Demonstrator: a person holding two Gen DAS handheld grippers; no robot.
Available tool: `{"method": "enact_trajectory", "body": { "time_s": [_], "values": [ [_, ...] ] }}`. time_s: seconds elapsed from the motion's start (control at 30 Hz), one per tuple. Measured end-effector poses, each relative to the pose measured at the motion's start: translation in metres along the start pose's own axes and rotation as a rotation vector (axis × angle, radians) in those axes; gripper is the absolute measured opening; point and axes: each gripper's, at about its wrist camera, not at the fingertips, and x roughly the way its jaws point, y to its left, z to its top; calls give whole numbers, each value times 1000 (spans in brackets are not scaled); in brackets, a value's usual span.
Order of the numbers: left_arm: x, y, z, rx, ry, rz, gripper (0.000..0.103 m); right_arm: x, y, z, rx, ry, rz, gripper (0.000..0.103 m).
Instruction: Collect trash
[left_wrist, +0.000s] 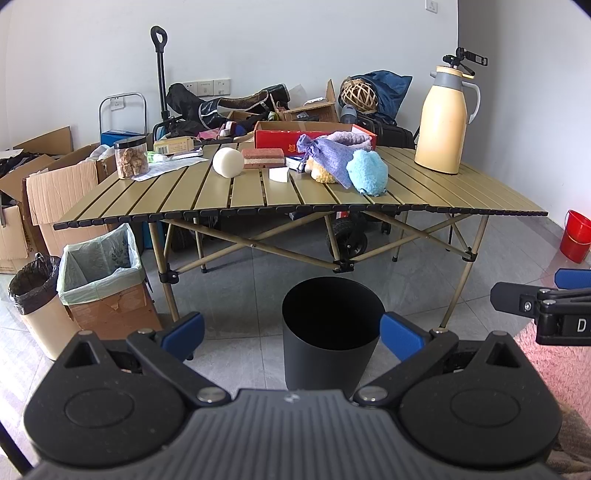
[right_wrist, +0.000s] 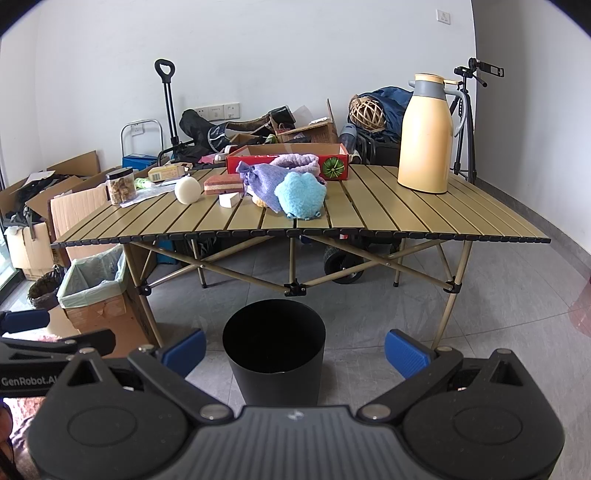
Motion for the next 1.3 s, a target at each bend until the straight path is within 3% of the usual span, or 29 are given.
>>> {"method": "enact_trajectory", "body": {
  "time_s": [1.3],
  "values": [
    [-2,-2,5,-1,3,6,103,5,0,3,7,-2,-6,103]
  ]
}}
